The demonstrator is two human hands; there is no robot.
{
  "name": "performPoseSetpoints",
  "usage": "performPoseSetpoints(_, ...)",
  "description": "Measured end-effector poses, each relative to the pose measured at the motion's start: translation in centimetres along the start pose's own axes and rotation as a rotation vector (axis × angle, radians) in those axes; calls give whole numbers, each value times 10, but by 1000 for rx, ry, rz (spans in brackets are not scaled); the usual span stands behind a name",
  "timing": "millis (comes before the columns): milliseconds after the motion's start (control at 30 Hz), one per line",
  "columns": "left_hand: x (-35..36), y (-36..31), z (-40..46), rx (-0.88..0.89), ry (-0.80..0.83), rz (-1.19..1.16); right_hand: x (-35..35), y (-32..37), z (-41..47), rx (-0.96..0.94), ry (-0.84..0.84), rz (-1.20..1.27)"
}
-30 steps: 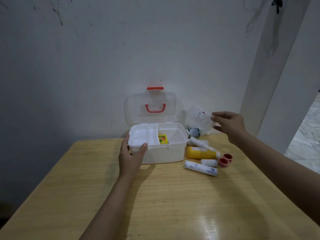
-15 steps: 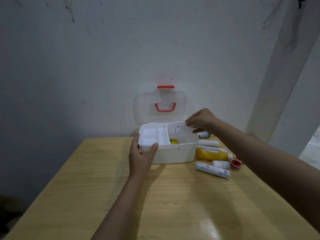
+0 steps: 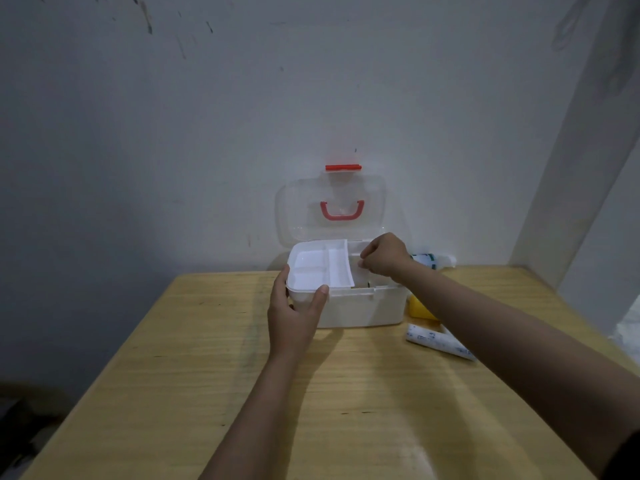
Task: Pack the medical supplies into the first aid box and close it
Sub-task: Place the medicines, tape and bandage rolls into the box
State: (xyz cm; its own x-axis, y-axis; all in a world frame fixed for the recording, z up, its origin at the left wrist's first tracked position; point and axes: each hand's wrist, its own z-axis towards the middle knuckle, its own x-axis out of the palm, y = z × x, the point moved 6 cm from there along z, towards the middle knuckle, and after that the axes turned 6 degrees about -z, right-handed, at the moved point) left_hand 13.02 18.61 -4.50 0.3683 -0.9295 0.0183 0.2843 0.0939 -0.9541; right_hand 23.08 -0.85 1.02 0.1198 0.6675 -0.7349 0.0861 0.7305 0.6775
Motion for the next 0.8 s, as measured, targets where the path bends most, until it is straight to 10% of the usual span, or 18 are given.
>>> performPoseSetpoints(267, 1, -1, 0, 19, 5, -6, -7, 7, -23, 18, 264, -54)
performPoseSetpoints(800, 1, -4, 0, 22, 1, -20, -93, -22, -30, -38, 89, 334)
